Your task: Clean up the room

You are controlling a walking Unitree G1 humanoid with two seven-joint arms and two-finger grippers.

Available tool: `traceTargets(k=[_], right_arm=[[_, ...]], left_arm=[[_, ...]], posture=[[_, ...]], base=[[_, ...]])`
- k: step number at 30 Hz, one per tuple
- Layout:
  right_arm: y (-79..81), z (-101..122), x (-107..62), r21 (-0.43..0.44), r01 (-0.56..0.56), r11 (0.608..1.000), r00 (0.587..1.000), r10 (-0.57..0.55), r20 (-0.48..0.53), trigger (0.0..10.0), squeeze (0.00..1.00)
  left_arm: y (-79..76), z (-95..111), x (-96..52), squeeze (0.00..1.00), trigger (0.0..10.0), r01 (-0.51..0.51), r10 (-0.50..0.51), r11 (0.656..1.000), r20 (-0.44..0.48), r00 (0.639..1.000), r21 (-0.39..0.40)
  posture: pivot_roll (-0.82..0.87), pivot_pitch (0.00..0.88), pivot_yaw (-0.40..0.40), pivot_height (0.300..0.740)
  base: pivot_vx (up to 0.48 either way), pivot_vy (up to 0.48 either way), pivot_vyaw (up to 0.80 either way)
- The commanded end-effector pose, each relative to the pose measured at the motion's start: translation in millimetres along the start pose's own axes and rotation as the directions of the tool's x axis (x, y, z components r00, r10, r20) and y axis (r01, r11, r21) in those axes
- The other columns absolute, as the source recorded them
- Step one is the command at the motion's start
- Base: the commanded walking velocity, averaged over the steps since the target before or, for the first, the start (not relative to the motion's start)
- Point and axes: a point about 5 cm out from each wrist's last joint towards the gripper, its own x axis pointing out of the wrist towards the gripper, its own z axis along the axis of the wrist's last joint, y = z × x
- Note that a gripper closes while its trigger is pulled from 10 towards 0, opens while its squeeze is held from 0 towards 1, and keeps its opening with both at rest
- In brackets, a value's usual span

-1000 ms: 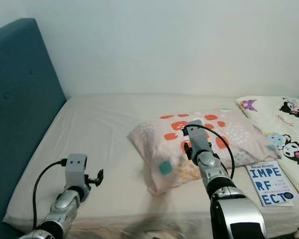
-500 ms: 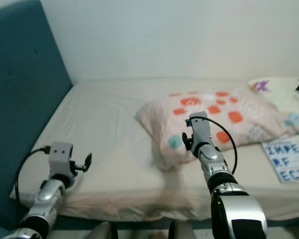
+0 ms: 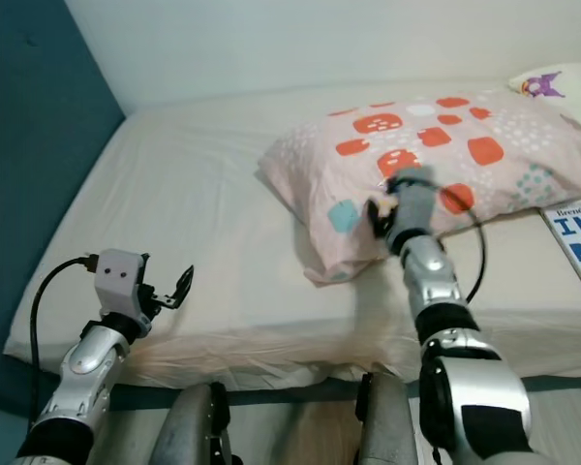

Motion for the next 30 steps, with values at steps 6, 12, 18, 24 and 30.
traceTargets(k=[6, 12, 18, 24, 30], right_arm=[[-77.3, -34, -42.2, 0.391, 0.447, 0.805, 0.889, -0.449, -0.091, 10.0, 0.00], [-97.5, -56, -63.7, 0.555, 0.464, 0.690, 0.871, -0.471, -0.141, 10.0, 0.00], [-112.8, -50, -65.7, 0.744, 0.333, 0.579, 0.895, -0.441, -0.058, 10.0, 0.00], [-96.6, -32, -52.0, 0.831, 0.038, 0.555, 0.957, -0.260, 0.130, 10.0, 0.00], [-89.9, -39, -50.3, 0.878, -0.014, 0.479, 0.963, -0.231, 0.141, 10.0, 0.00]], left_arm=[[-13.8, -6, -6.2, 0.00, 10.0, 0.047, -0.048, 0.999, -0.048, 0.998, -0.017], [-22.0, -4, -0.2, 0.00, 10.0, 0.076, -0.076, 0.997, -0.044, 0.996, -0.015], [-28.9, -1, 2.8, 0.00, 10.0, 0.098, -0.098, 0.995, -0.035, 0.995, 0.000], [-30.2, -1, -3.0, 0.00, 10.0, 0.101, -0.101, 0.995, -0.039, 0.994, 0.011], [-34.6, 1, -8.5, 0.00, 10.0, 0.137, -0.135, 0.989, -0.044, 0.990, 0.045]], posture=[[0.06, 0.221, 0.026, 0.515], [0.05, 0.195, 0.028, 0.500], [0.06, 0.176, 0.020, 0.486], [0.07, 0.177, 0.014, 0.486], [0.11, 0.218, 0.026, 0.486]], base=[[0.000, 0.000, 0.00], [0.000, 0.000, 0.00], [0.000, 0.000, 0.00], [0.000, 0.000, 0.00], [0.000, 0.000, 0.00]])
